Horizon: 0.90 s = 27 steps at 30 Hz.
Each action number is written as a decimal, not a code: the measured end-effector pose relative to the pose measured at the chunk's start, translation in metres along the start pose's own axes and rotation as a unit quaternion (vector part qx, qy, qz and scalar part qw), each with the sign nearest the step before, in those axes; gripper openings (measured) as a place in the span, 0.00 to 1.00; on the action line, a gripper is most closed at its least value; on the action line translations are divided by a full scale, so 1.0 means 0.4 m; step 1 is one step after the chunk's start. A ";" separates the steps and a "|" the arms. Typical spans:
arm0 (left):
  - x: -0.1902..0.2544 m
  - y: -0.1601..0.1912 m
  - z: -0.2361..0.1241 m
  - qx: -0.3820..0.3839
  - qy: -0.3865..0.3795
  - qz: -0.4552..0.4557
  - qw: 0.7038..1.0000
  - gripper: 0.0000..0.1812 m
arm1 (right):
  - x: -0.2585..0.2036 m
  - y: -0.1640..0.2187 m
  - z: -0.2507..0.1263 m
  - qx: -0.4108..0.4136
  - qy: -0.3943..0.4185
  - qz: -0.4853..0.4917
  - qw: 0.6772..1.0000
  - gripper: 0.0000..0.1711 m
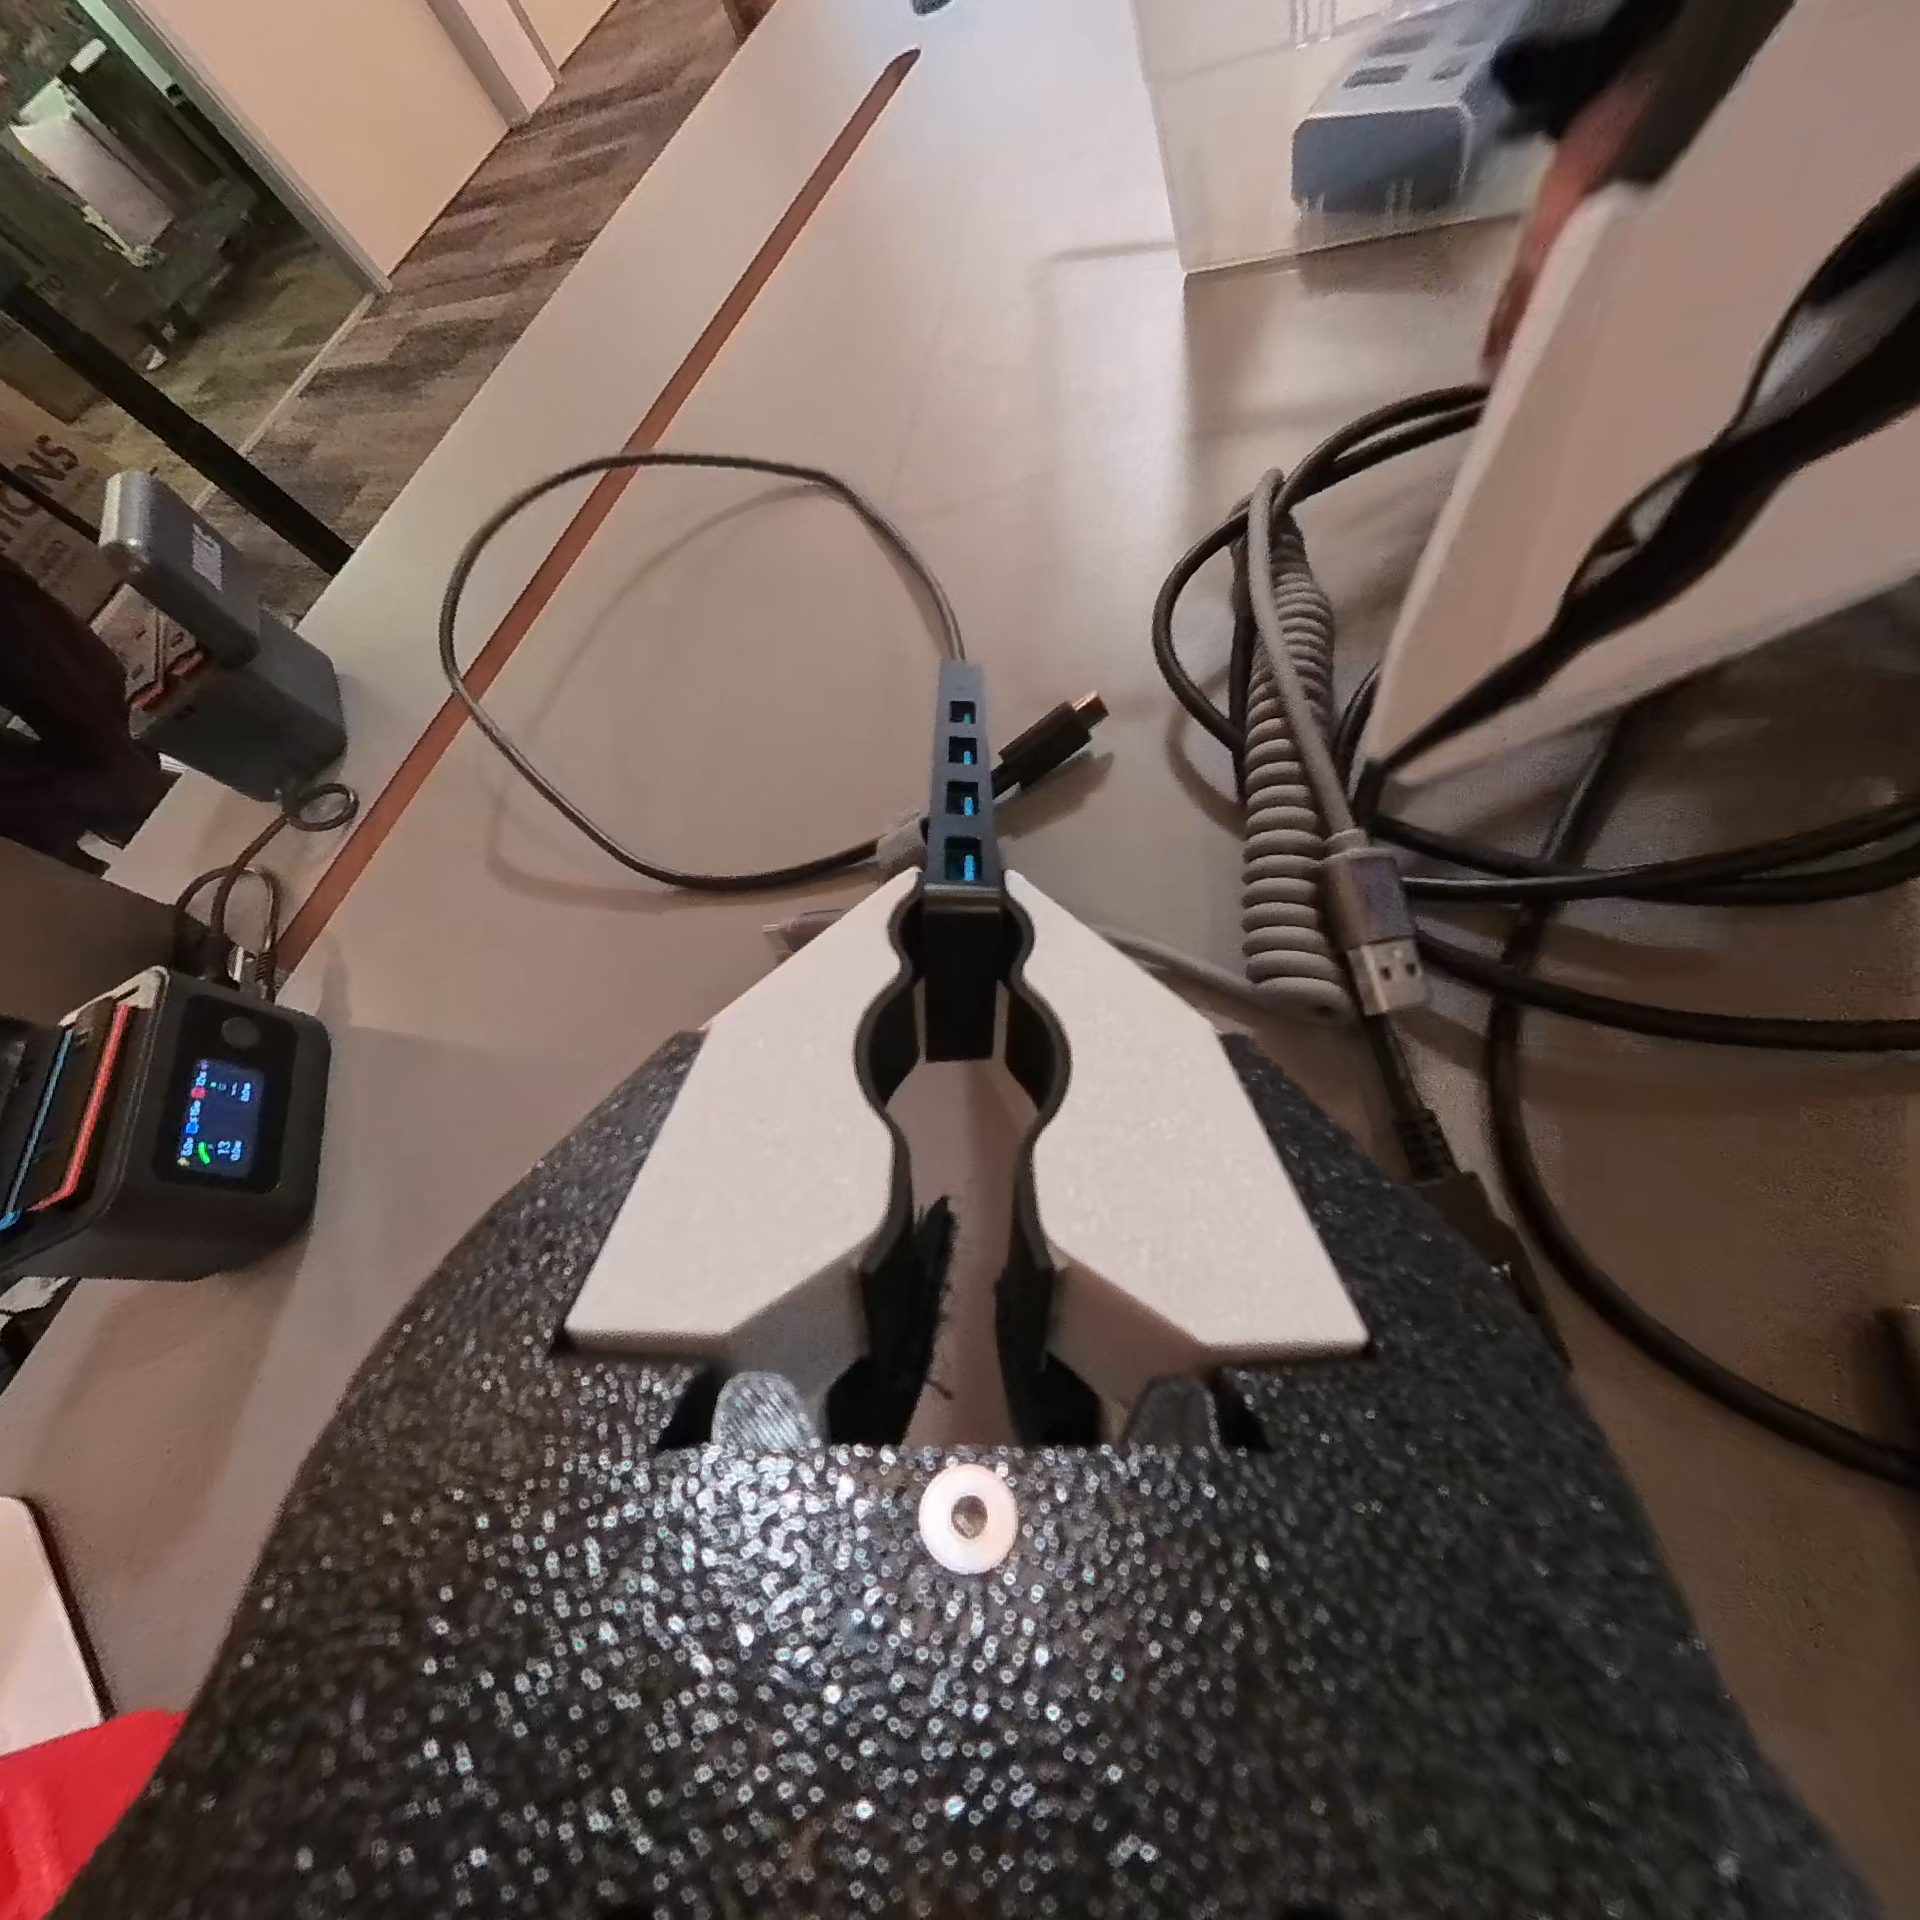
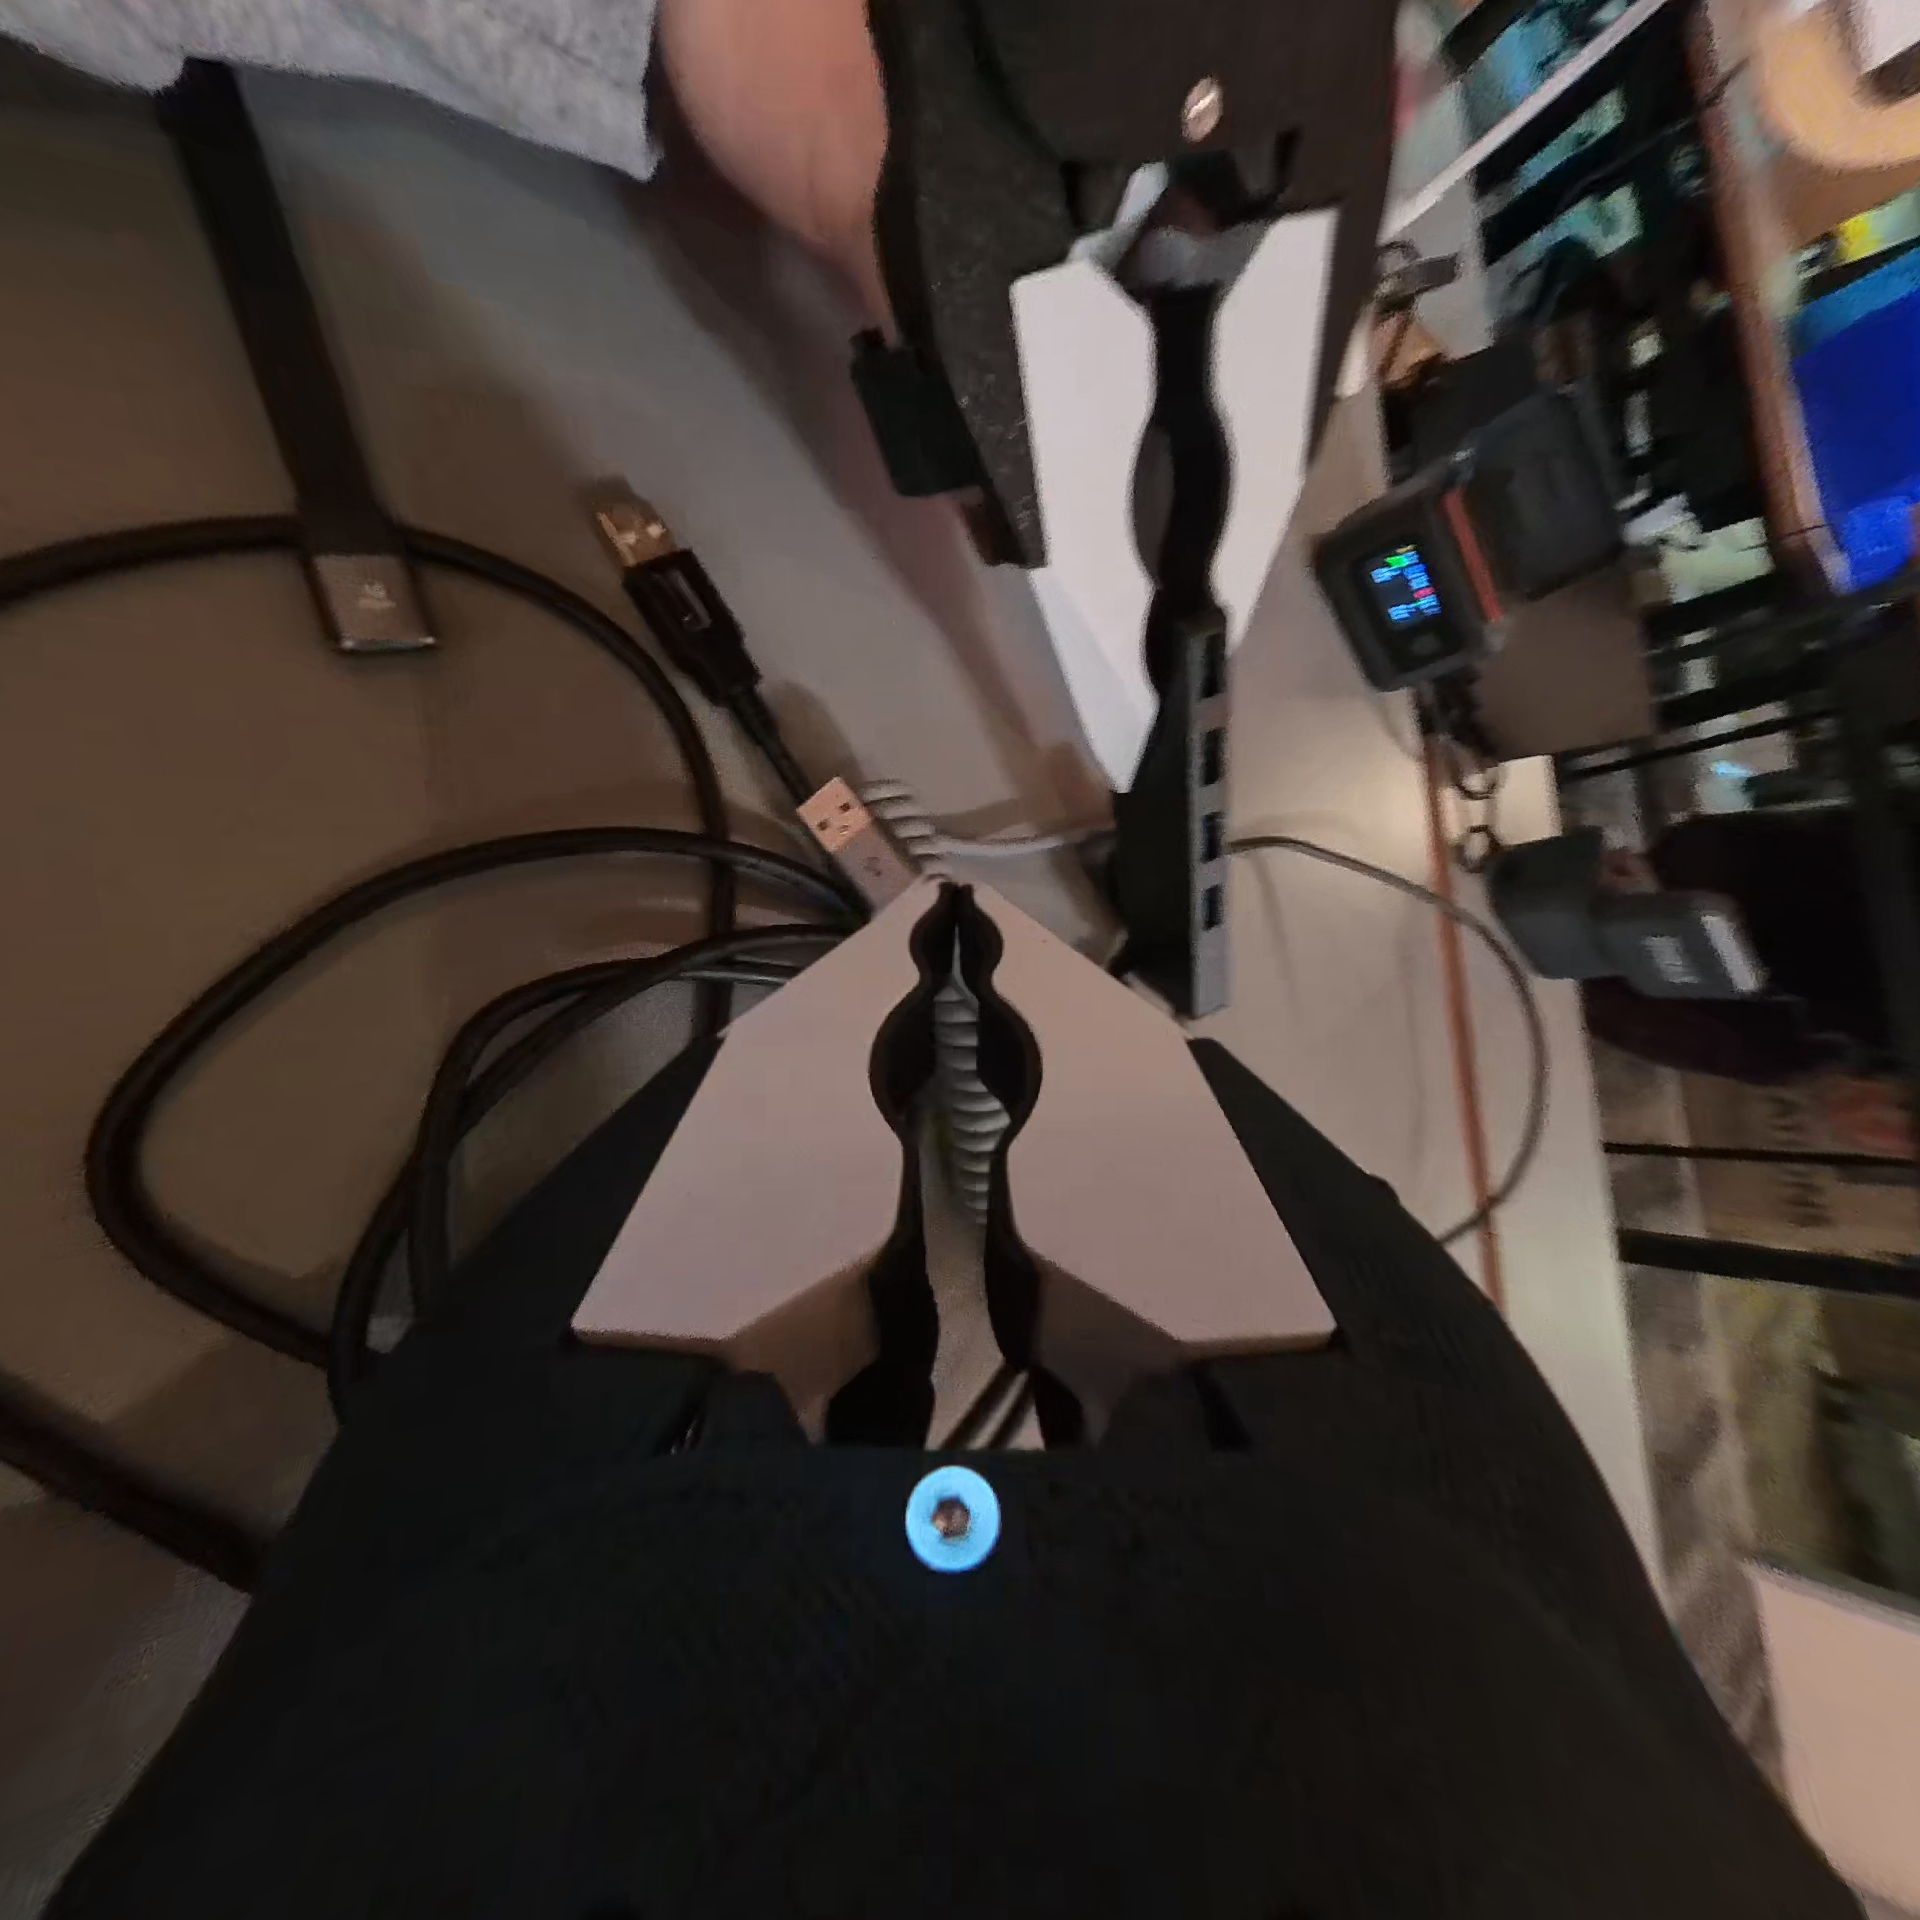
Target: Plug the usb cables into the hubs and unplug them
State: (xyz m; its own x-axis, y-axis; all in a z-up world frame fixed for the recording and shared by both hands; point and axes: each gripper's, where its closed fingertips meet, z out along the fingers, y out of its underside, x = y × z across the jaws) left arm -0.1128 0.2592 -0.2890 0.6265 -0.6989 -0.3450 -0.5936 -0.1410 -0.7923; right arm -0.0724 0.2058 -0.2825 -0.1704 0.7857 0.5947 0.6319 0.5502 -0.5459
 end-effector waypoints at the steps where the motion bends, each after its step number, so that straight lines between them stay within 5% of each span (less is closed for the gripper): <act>1: 0.005 -0.002 0.000 0.002 0.006 0.001 1.000 0.05 | 0.013 -0.009 -0.012 0.004 0.014 -0.005 1.000 0.00; 5: 0.012 -0.003 0.002 0.001 0.010 0.006 1.000 0.05 | 0.011 0.007 -0.017 -0.033 -0.022 0.008 0.999 0.00; 9: 0.013 -0.003 0.001 -0.001 0.009 0.012 1.000 0.05 | 0.006 0.046 0.014 -0.048 -0.082 0.153 0.984 0.04; 12: 0.013 -0.003 0.000 -0.002 0.008 0.015 1.000 0.05 | -0.017 0.052 0.011 -0.055 -0.170 0.336 0.925 0.10; 18: 0.013 -0.002 0.000 0.000 0.010 0.013 1.000 0.05 | -0.029 0.037 -0.006 -0.001 -0.224 0.578 0.785 0.12; 20: 0.012 -0.002 0.000 0.000 0.010 0.013 1.000 0.05 | -0.031 0.034 -0.013 0.018 -0.218 0.576 0.787 0.14; 24: 0.013 -0.003 0.000 0.000 0.012 0.014 1.000 0.05 | -0.023 0.067 -0.018 -0.005 -0.158 0.484 0.861 0.11; 27: 0.015 -0.003 0.000 0.000 0.011 0.016 1.000 0.05 | -0.019 0.063 -0.028 0.007 -0.192 0.597 0.779 0.09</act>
State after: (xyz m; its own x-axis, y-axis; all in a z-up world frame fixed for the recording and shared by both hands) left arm -0.1084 0.2552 -0.2898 0.5961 -0.7188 -0.3578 -0.6126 -0.1190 -0.7814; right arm -0.0467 0.2104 -0.2944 0.3175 0.7642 -0.5615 0.5050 -0.6374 -0.5819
